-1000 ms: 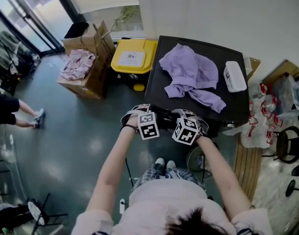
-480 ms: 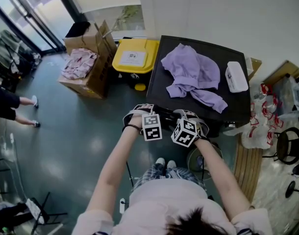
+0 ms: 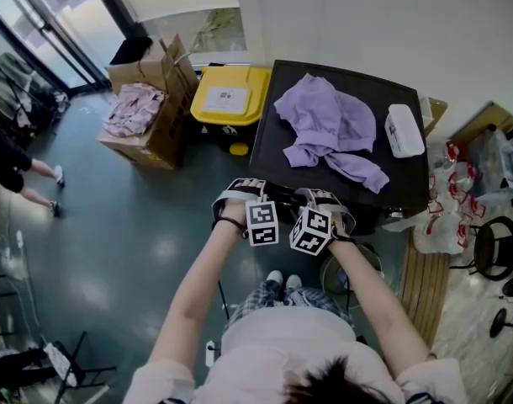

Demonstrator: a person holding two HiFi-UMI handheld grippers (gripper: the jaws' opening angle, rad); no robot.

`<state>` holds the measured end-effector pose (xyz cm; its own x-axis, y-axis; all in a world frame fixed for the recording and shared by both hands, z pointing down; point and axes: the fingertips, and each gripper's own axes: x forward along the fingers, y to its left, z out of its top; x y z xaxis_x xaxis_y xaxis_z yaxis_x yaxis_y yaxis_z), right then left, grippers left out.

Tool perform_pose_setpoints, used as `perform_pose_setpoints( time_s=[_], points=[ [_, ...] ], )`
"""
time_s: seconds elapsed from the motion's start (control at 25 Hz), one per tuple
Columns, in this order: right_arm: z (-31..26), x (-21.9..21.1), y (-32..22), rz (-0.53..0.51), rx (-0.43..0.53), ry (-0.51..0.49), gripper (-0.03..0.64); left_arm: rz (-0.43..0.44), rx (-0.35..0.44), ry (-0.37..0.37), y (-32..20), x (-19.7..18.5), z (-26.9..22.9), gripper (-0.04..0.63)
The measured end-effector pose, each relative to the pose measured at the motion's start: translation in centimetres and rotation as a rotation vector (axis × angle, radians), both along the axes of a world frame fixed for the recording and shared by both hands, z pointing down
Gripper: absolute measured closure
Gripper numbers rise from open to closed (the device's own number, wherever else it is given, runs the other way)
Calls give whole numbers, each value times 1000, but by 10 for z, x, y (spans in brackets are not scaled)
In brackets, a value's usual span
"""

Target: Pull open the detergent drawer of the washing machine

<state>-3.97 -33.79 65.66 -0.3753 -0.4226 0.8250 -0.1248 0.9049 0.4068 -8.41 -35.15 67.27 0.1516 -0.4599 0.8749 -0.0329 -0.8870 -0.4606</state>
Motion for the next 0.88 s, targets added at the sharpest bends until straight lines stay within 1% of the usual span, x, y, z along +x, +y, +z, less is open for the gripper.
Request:
perform_pose_setpoints(
  time_s=[0.32, 0.4, 0.52, 0.64, 0.72, 0.88],
  points=[
    [-2, 1, -8, 32, 51, 47, 544, -9, 80, -18, -8, 0, -2, 489],
    [0, 2, -10, 37, 59, 58, 545, -7, 91, -22, -9, 0, -3, 503],
    [1, 2, -10, 39, 58, 63, 546, -3, 96, -28, -10, 0, -2, 503],
    [-1, 0, -9, 35, 38, 46, 548, 7, 96, -33, -10, -1, -2, 505],
    [-1, 0, -9, 36, 20, 32, 550, 15, 90, -23, -10, -1, -2, 508],
    [-1, 2, -9, 32, 19, 3, 554, 38, 70, -15, -9, -1, -3, 515]
  ],
)
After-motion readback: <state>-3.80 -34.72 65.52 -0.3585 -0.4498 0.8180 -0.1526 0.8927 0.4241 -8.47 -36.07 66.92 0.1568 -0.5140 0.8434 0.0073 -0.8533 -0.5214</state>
